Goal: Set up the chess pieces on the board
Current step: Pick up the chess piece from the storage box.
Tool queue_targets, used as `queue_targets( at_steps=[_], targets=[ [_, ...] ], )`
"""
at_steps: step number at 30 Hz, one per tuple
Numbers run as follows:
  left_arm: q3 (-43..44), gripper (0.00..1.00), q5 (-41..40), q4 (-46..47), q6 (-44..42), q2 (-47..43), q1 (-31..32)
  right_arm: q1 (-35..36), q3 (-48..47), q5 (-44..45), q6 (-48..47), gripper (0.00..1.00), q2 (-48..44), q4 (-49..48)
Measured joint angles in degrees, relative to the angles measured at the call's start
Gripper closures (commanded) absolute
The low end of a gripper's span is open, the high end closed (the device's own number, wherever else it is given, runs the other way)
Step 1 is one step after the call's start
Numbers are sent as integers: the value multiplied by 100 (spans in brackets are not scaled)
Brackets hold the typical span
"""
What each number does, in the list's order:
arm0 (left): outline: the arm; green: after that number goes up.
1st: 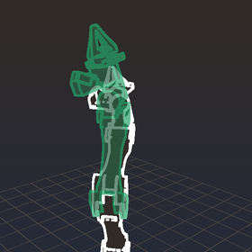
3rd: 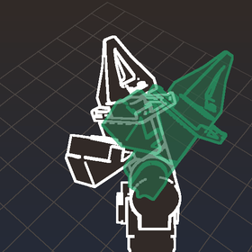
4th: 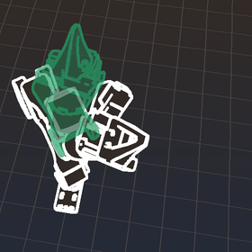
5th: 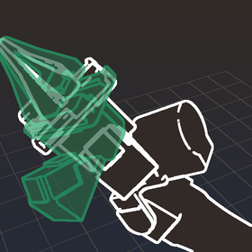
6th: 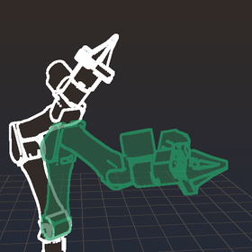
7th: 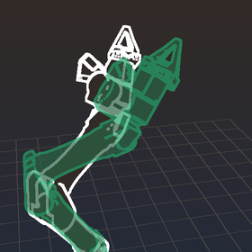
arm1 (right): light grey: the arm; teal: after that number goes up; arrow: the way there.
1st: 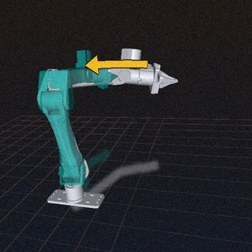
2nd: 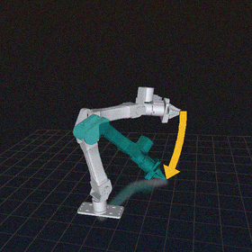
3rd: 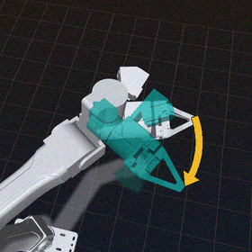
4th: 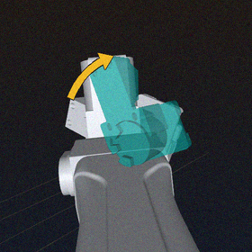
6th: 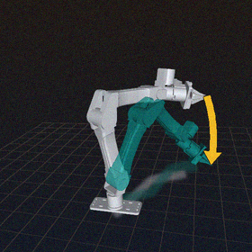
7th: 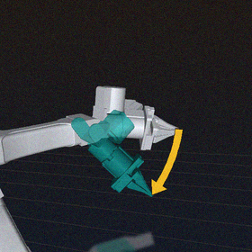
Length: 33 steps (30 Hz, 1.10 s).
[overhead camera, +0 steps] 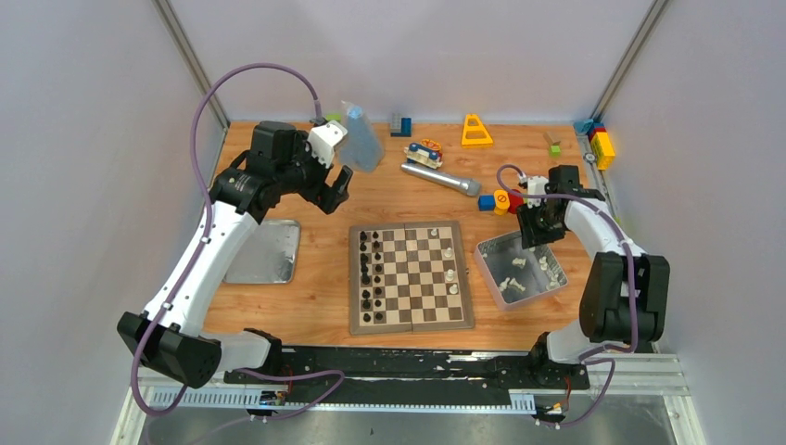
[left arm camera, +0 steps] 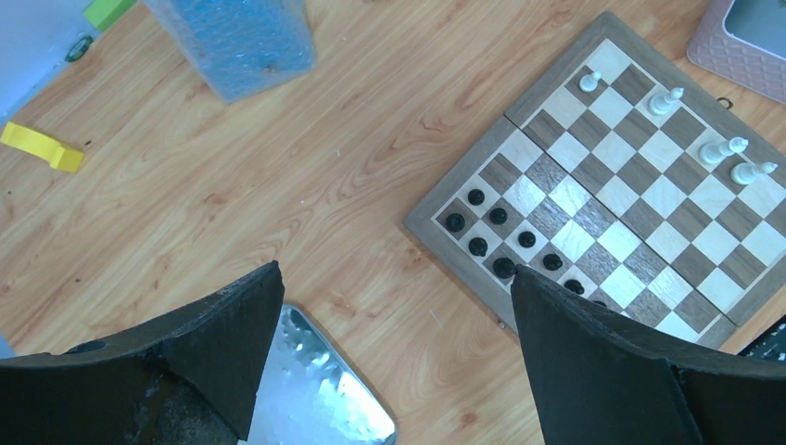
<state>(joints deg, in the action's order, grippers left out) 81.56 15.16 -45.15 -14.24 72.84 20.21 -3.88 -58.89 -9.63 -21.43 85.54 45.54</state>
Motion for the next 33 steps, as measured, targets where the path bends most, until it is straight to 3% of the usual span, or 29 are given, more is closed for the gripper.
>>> queue_targets(
  at_steps=[11, 23, 28, 33],
  targets=[
    [2, 0, 87, 0, 0, 28, 0, -90, 0, 219, -168, 62, 592, -470],
    [2, 0, 107, 0, 0, 46, 0, -94, 0, 264, -229, 78, 846, -603],
    [2, 0, 107, 0, 0, 48, 0, -94, 0, 275, -262, 94, 857, -603],
    [2, 0, 105, -2, 0, 48, 0, -92, -85, 240, -267, 100, 841, -472]
  ],
)
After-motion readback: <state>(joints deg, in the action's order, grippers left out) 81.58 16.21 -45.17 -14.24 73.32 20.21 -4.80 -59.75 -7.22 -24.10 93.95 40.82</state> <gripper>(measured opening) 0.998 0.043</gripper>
